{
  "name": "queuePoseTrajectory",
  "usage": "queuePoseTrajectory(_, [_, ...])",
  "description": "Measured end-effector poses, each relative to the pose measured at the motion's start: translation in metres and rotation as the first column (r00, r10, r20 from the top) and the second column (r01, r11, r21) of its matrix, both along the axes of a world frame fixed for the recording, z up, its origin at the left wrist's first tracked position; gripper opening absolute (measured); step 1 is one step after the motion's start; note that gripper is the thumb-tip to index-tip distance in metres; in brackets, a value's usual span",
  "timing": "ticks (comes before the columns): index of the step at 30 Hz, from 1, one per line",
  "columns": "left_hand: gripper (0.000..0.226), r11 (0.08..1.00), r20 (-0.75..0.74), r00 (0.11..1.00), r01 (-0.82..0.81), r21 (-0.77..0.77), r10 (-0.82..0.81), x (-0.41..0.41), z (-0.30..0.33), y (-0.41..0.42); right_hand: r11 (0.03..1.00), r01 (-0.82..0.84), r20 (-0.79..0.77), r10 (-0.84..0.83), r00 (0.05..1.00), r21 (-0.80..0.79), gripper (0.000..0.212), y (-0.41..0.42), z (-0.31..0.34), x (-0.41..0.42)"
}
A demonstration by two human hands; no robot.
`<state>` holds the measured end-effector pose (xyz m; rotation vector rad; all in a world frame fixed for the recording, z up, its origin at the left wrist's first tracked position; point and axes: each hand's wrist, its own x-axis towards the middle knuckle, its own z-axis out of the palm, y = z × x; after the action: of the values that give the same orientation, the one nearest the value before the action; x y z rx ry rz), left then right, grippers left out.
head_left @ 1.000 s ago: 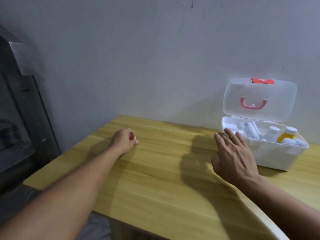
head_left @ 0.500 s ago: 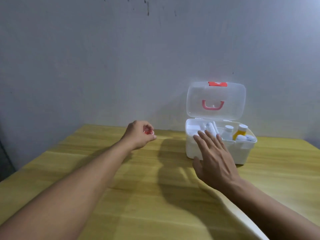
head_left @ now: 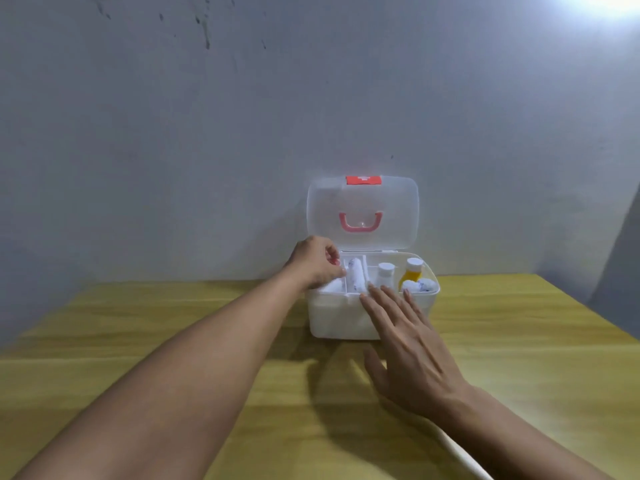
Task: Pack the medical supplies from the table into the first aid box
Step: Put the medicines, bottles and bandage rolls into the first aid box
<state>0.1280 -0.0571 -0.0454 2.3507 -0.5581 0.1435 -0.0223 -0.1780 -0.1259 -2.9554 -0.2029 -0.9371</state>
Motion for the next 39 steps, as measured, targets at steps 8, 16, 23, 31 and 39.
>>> queuePoseTrajectory(8, [0.043, 0.998, 0.016, 0.998, -0.054, -0.019, 0.055, 0.004, -0.01, -0.004, 1.0, -0.022, -0.026, 0.022, 0.999, -0.022, 0.065, -0.005, 0.001, -0.001])
queuePoseTrajectory(16, [0.027, 0.991, 0.086, 0.988, -0.13, -0.01, 0.13, -0.001, -0.009, -0.002, 1.0, -0.005, -0.034, 0.004, 0.999, -0.031, 0.05, -0.004, -0.004, -0.002])
queuePoseTrajectory(23, [0.03, 0.974, -0.004, 0.998, 0.059, 0.22, -0.059, -0.003, -0.011, 0.009, 1.0, 0.0, -0.026, 0.0, 1.0, -0.01, 0.048, -0.002, -0.003, -0.002])
queuePoseTrajectory(31, [0.053, 0.905, 0.015, 0.989, 0.13, 0.405, -0.149, -0.012, -0.01, 0.013, 1.0, 0.007, -0.021, -0.007, 1.0, -0.015, 0.046, -0.002, -0.002, -0.002])
queuePoseTrajectory(39, [0.067, 0.81, 0.047, 0.991, 0.076, 0.581, -0.127, -0.007, -0.018, 0.004, 1.0, 0.004, 0.004, -0.004, 1.0, -0.014, 0.047, -0.002, -0.005, -0.002])
